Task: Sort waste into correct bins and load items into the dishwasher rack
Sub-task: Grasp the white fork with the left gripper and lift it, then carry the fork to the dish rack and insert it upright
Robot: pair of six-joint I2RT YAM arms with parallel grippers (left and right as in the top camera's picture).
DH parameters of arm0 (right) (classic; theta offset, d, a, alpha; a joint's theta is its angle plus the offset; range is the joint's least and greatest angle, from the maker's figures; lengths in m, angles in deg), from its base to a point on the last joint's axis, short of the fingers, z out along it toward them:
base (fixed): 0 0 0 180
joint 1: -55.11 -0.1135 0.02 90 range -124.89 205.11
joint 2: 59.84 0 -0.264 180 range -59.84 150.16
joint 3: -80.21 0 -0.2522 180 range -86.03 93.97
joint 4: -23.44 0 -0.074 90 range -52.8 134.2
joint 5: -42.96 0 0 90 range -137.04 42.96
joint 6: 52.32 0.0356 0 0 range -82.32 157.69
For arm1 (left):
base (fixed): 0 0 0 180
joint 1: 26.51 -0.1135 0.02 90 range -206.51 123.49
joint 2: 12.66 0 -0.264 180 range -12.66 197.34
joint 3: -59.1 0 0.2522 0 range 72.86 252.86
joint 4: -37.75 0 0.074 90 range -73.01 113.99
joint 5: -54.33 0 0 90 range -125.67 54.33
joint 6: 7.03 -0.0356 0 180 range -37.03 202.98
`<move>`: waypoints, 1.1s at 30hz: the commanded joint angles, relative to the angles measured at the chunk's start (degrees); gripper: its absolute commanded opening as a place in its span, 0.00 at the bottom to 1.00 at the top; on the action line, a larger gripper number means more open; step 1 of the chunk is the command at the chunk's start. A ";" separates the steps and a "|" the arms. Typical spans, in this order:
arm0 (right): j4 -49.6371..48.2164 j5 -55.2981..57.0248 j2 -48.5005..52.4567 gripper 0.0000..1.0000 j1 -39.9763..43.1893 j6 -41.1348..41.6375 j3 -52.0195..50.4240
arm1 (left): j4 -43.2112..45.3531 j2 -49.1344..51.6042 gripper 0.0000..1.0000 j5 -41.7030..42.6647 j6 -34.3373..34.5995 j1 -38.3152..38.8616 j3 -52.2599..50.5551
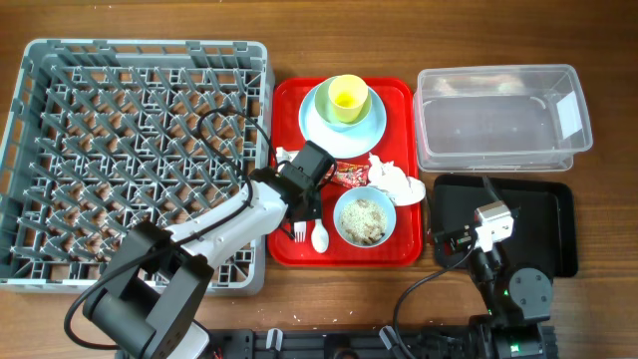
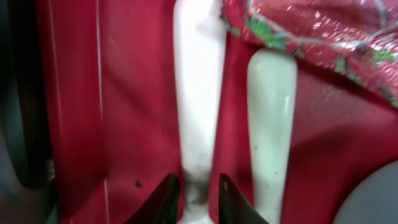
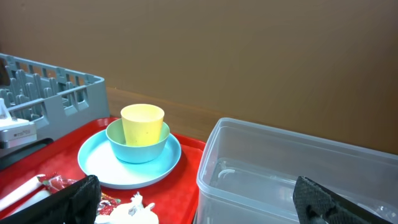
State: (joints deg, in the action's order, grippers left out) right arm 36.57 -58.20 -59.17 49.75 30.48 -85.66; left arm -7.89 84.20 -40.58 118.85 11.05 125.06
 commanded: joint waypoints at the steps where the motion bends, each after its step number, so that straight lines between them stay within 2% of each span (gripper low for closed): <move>1: -0.22 -0.50 -0.39 1.00 0.09 -0.26 -0.07 | 0.35 0.57 0.21 -1.25 -1.14 0.09 -0.85; 10: -0.22 -0.50 -0.39 1.00 0.09 -0.26 -0.04 | 1.79 2.75 0.18 -1.22 -1.14 0.09 -0.90; 16: -0.22 -0.50 -0.39 1.00 0.09 -0.26 -0.04 | 2.16 4.24 0.04 -1.22 -1.14 0.09 -0.87; 19: -0.22 -0.50 -0.39 1.00 0.09 -0.28 -0.07 | 2.19 3.13 0.04 -1.60 -1.16 0.04 -0.63; 20: -0.22 -0.50 -0.39 1.00 0.09 -0.28 -0.07 | 2.10 2.43 0.04 -3.13 -1.16 0.02 -0.28; 22: -0.22 -0.50 -0.39 1.00 0.09 -0.28 -0.07 | -0.39 -3.30 0.04 -13.81 -1.14 0.04 2.93; 25: -0.22 -0.50 -0.39 1.00 0.09 -0.28 -0.07 | -2.71 -11.50 0.04 -15.54 -1.60 0.04 5.73; 31: -0.22 -0.50 -0.39 1.00 0.09 -0.28 -0.04 | -2.80 -27.21 0.04 -15.58 -15.19 -0.52 7.10; 33: -0.22 -0.50 -0.39 1.00 0.09 -0.26 -0.07 | -2.97 -29.46 0.04 -16.28 -20.33 -2.51 7.10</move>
State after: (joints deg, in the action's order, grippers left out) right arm 36.57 -58.20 -59.17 49.75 30.48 -85.66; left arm -10.56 57.77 -54.61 108.43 10.79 131.62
